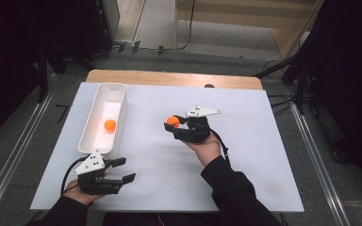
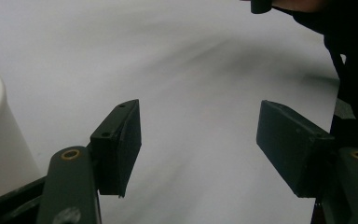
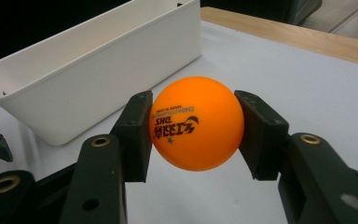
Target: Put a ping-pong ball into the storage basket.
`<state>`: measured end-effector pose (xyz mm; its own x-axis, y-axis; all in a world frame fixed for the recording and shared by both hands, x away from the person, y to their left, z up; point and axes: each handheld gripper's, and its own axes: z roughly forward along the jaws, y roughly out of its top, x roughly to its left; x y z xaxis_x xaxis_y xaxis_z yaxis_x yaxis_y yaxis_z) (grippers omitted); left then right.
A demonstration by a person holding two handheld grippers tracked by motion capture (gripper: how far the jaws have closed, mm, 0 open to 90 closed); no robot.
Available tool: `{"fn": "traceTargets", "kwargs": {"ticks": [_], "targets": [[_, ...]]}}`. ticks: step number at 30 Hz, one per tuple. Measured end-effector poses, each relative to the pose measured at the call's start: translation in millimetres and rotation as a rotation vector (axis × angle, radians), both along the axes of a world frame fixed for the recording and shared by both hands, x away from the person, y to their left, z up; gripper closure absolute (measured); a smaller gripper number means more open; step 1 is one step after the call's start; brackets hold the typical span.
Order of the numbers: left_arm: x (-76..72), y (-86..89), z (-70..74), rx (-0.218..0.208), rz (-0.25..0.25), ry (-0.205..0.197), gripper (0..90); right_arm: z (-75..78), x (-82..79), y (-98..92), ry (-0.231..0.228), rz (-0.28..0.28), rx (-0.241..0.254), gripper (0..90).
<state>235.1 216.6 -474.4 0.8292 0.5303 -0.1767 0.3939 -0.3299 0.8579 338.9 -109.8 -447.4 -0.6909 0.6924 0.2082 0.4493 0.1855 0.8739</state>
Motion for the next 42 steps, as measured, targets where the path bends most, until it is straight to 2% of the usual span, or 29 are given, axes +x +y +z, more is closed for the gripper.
{"fn": "traceTargets", "kwargs": {"ticks": [21,31,35,42], "targets": [[-0.2,0.3,0.2,-0.001,-0.001,0.003,31.4,5.1,9.4,27.2,0.005,0.038,-0.008,48.4],[0.2,0.7,-0.8,-0.011,0.004,0.009,31.4,7.3,18.2,38.4,0.018,0.039,-0.002,48.4],[-0.3,0.6,-0.6,-0.013,0.002,0.007,31.4,10.1,21.9,42.3,0.002,0.039,0.000,48.4],[-0.4,0.3,-0.4,-0.008,-0.003,0.009,31.4,12.1,26.7,48.6,0.006,0.040,0.004,48.4]]}}
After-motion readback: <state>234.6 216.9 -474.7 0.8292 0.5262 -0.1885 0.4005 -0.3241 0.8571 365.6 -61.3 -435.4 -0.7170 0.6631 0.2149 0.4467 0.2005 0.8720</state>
